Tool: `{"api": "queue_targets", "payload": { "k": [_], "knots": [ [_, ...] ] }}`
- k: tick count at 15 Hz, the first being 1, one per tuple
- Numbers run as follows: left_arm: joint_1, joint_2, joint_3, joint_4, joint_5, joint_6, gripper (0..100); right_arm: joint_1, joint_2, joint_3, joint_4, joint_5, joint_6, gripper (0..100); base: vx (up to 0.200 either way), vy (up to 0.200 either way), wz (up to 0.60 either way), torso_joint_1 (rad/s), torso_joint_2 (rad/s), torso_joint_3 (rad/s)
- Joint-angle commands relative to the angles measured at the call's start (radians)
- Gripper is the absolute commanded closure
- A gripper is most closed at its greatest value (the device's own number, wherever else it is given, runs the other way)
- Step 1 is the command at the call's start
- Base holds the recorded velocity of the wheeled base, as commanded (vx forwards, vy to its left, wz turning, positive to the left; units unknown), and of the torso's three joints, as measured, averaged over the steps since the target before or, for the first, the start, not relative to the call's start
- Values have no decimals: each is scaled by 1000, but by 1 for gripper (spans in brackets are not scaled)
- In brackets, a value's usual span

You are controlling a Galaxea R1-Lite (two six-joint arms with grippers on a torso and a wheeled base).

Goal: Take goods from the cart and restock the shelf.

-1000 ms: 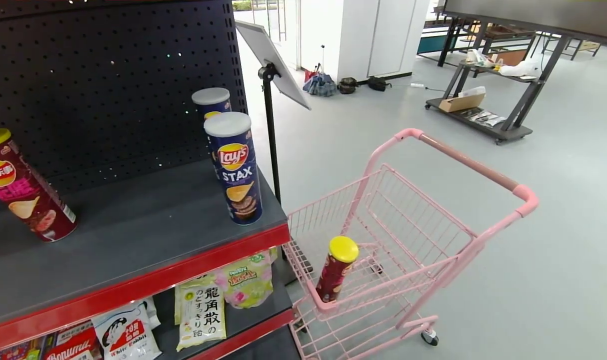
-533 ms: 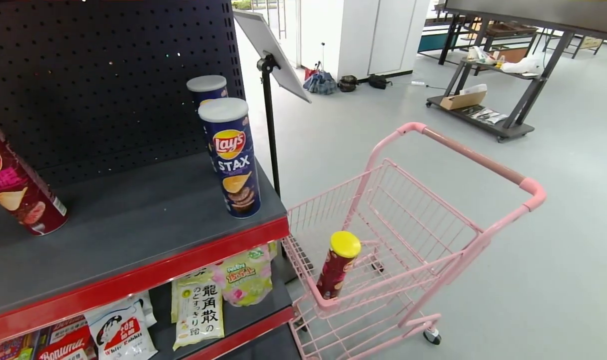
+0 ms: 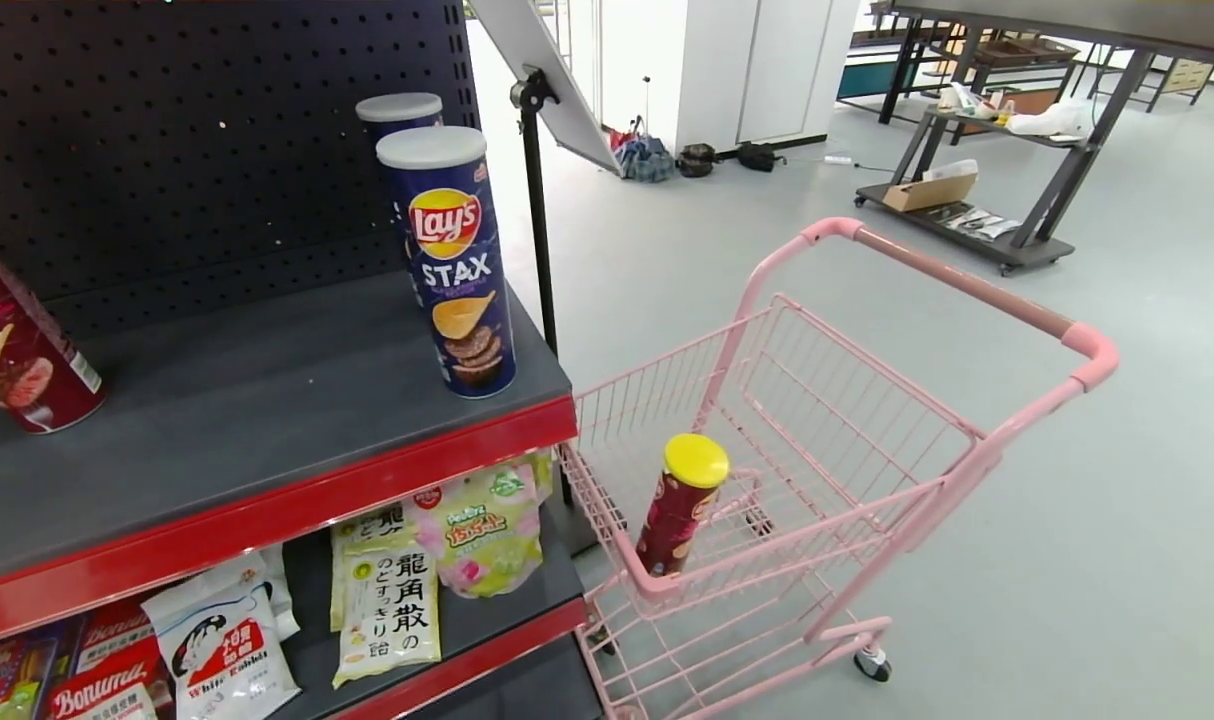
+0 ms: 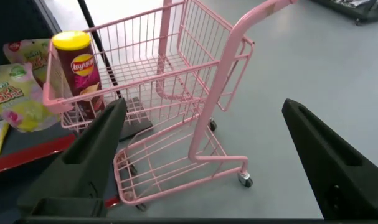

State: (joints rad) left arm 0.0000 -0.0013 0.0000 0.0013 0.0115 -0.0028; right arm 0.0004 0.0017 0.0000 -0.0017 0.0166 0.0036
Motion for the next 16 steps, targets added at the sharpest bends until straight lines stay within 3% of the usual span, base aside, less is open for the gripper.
{"api": "queue_targets", "payload": {
  "k": [1, 8, 11, 12, 13, 14, 16],
  "knots": [
    [0, 1, 0, 0, 1, 0, 0, 1, 0, 0, 0, 0, -1, 0, 0, 0, 0, -178, 530, 349],
    [0, 1, 0, 0, 1, 0, 0, 1, 0, 0, -1, 5, -4, 0, 0, 0, 0, -161, 532, 366],
    [0, 1, 0, 0, 1, 0, 0, 3, 29, 0, 0, 6, -10, 0, 0, 0, 0, -46, 170, 136],
    [0, 1, 0, 0, 1, 0, 0, 0, 24, -95, -9, 11, -5, 0, 0, 0, 0, -17, 51, 36],
    [0, 1, 0, 0, 1, 0, 0, 1, 201, -318, 12, 11, 16, 0, 0, 0, 0, 0, 0, 0],
    [0, 1, 0, 0, 1, 0, 0, 13, 521, -646, 57, 34, 165, 0, 0, 0, 0, 0, 0, 0],
    [0, 1, 0, 0, 1, 0, 0, 95, 704, -701, 32, 169, 128, 0, 0, 0, 0, 0, 0, 0]
  ]
}}
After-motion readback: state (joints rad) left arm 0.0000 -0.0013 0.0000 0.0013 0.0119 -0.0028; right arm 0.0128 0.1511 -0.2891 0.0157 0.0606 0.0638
